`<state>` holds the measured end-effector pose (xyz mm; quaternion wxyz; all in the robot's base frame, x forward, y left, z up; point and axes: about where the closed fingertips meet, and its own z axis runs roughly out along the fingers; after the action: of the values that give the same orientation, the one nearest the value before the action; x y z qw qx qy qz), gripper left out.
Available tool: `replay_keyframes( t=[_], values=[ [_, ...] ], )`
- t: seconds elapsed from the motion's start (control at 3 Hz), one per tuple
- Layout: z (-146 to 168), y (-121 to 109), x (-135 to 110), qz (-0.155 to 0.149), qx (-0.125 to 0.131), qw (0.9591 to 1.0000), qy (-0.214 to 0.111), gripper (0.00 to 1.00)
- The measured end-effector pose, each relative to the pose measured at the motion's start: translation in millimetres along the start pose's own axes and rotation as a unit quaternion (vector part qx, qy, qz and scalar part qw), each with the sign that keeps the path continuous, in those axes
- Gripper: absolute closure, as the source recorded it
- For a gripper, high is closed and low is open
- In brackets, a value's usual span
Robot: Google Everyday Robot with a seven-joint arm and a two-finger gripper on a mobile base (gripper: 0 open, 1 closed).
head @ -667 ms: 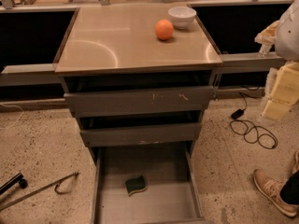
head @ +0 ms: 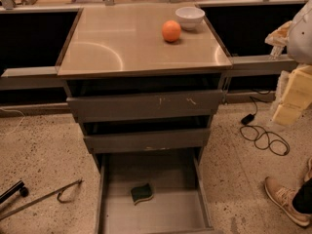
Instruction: Pick sponge from bottom drawer and place on counter
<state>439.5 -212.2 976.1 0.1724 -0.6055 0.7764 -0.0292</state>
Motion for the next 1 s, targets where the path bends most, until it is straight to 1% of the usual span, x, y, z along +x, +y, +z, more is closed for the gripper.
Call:
replay_keyframes(
  t=[0.33, 0.67, 1.0],
  values=[
    [58, 15, -17, -0.004, -0.038, 0.9980, -0.051, 0.00],
    [169, 54, -47, -0.025, -0.117, 0.9848, -0.126, 0.00],
    [283, 98, -75, -0.030, -0.186, 0.9644, -0.185, 0.00]
  ],
)
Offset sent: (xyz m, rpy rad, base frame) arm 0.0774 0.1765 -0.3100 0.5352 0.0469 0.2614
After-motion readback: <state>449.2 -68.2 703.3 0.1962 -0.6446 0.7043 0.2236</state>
